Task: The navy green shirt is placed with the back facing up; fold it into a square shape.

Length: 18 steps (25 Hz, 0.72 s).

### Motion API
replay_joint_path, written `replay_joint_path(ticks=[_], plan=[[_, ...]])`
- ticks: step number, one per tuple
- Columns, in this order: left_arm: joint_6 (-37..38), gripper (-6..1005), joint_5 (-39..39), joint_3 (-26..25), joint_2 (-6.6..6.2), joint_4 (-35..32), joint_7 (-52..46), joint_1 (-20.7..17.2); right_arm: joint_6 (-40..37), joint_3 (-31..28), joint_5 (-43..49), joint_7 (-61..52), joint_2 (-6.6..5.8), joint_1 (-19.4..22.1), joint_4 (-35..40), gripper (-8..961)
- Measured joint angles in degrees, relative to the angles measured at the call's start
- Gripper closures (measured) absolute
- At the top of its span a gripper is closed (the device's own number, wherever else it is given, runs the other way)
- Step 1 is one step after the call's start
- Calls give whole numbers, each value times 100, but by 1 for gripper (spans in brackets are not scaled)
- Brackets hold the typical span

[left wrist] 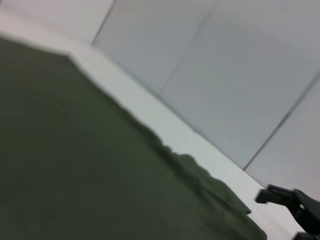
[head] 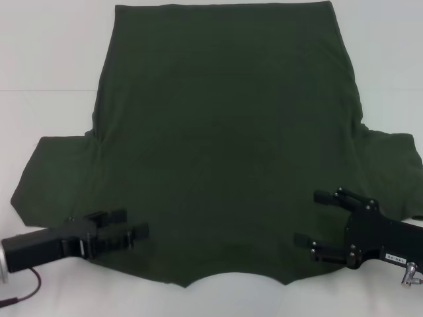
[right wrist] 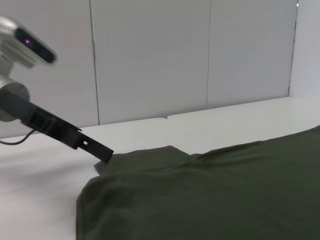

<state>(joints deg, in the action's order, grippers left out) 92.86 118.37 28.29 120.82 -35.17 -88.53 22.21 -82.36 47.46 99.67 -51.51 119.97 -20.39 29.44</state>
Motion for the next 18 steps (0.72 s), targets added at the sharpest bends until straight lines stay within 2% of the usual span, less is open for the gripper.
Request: replay_joint_path(ticks=[2, 8, 11, 14, 18], plan=[[-35, 81, 173, -19, -104, -73, -773, 97, -12, 0, 0, -12, 0, 0, 0, 9], [-142, 81, 816, -16, -274, -611, -2732, 356, -36, 0, 0, -21, 2, -2, 0, 9], [-204, 81, 1297, -17, -444, -825, -3882, 531, -53, 0, 0, -24, 7, -8, 0, 8], [-99, 81, 1438, -46, -585, -1013, -4464, 623, -64, 0, 0, -26, 9, -9, 0, 8], [-129, 81, 1525, -55, -644, -1419, -5140, 623, -87, 0, 0, -26, 9, -10, 0, 8]])
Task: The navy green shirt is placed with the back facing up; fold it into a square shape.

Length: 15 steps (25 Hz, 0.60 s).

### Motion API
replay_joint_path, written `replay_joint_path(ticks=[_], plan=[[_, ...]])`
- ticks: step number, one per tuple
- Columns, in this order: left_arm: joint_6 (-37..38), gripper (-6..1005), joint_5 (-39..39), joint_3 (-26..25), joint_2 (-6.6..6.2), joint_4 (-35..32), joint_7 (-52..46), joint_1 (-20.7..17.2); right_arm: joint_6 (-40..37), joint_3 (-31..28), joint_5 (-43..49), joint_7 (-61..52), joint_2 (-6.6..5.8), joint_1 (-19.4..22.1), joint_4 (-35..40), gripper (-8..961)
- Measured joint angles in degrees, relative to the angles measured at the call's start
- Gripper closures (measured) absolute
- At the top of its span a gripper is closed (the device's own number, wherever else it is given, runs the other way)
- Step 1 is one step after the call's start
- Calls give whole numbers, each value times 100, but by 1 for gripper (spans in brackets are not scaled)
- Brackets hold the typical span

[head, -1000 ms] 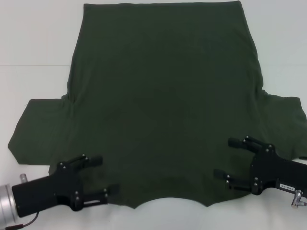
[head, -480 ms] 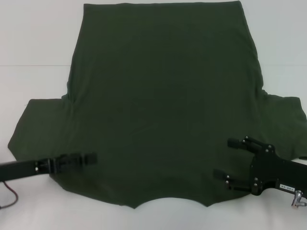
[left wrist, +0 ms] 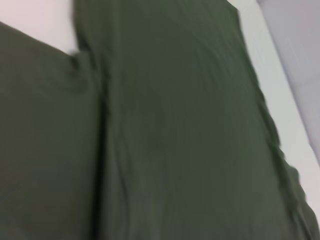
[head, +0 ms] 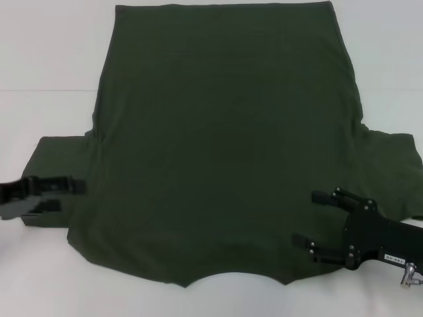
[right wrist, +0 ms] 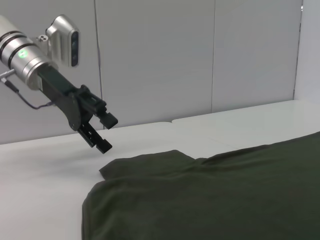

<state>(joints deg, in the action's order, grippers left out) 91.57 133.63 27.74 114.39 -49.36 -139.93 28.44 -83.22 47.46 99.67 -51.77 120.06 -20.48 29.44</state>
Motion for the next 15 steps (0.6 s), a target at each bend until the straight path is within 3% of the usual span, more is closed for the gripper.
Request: replay_joint_path(ticks=[7, 15], plan=[[-232, 81, 230, -85, -221, -14, -658, 11, -10, 0, 0, 0, 0, -7, 0, 9], [-624, 82, 318, -375, -410, 497, -761, -25, -10, 0, 0, 0, 0, -34, 0, 8]])
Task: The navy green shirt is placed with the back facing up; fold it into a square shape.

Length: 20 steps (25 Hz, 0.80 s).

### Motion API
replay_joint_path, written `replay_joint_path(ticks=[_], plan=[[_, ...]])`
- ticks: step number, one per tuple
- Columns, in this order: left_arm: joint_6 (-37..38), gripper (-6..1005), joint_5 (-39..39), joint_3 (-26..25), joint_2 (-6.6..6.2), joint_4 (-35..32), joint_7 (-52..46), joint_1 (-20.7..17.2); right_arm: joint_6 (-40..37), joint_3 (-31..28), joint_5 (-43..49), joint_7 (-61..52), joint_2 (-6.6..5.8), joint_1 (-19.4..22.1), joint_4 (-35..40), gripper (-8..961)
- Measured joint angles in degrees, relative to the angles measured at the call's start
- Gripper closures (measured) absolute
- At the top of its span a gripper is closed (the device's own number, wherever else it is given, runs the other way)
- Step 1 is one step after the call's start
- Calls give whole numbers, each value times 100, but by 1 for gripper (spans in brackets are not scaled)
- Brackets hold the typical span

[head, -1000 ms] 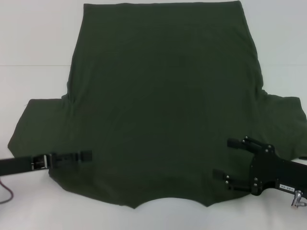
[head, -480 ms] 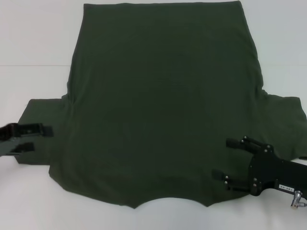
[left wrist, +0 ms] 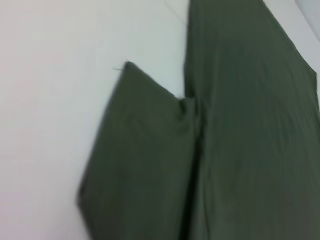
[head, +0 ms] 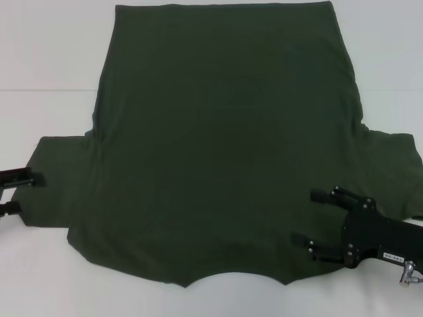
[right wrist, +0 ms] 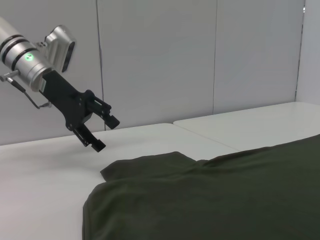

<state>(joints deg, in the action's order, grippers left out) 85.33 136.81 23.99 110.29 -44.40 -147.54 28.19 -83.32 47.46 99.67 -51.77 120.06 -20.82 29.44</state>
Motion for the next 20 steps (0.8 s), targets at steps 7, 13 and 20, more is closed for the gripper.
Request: replay_joint_path(ticks=[7, 13, 20], plan=[[-271, 82, 180, -214, -70, 258, 33, -20, 11, 0, 0, 0, 0, -29, 0, 8], [-568, 82, 283, -165, -84, 505, 19, 24, 27, 0, -6, 0, 0, -38, 0, 8], [-753, 82, 288, -154, -87, 615, 3, 37, 39, 0, -18, 0, 6, -57, 0, 8]])
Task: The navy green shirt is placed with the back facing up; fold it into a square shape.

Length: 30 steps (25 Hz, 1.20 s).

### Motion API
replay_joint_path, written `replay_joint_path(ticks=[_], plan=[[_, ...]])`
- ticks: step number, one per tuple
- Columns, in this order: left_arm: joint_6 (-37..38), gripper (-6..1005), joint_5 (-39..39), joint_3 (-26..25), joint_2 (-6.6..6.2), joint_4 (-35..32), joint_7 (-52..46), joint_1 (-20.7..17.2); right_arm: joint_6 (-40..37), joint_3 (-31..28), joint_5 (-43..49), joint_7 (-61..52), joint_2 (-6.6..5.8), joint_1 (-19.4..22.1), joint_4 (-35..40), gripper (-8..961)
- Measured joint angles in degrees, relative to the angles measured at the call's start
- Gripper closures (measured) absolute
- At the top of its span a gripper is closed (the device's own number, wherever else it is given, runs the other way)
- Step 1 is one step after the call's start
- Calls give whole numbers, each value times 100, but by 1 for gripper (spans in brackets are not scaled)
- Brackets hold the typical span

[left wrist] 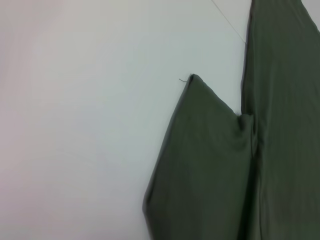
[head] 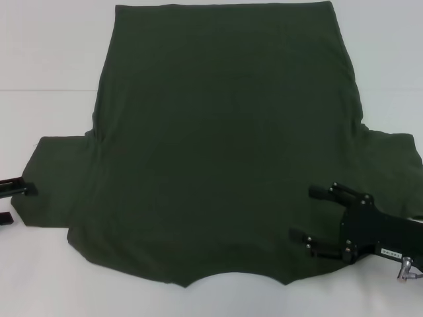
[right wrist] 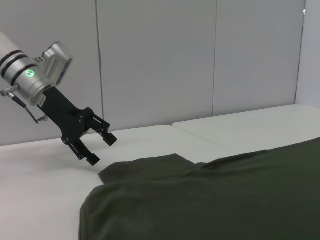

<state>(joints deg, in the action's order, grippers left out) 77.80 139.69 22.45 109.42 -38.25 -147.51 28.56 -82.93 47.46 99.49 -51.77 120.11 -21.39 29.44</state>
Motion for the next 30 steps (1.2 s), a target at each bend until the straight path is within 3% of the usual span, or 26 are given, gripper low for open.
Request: replay_joint_path(ticks=[30], plan=[[-196, 116, -3, 14, -10, 271, -34, 77, 54, 0, 3, 0, -6, -58, -48, 8]])
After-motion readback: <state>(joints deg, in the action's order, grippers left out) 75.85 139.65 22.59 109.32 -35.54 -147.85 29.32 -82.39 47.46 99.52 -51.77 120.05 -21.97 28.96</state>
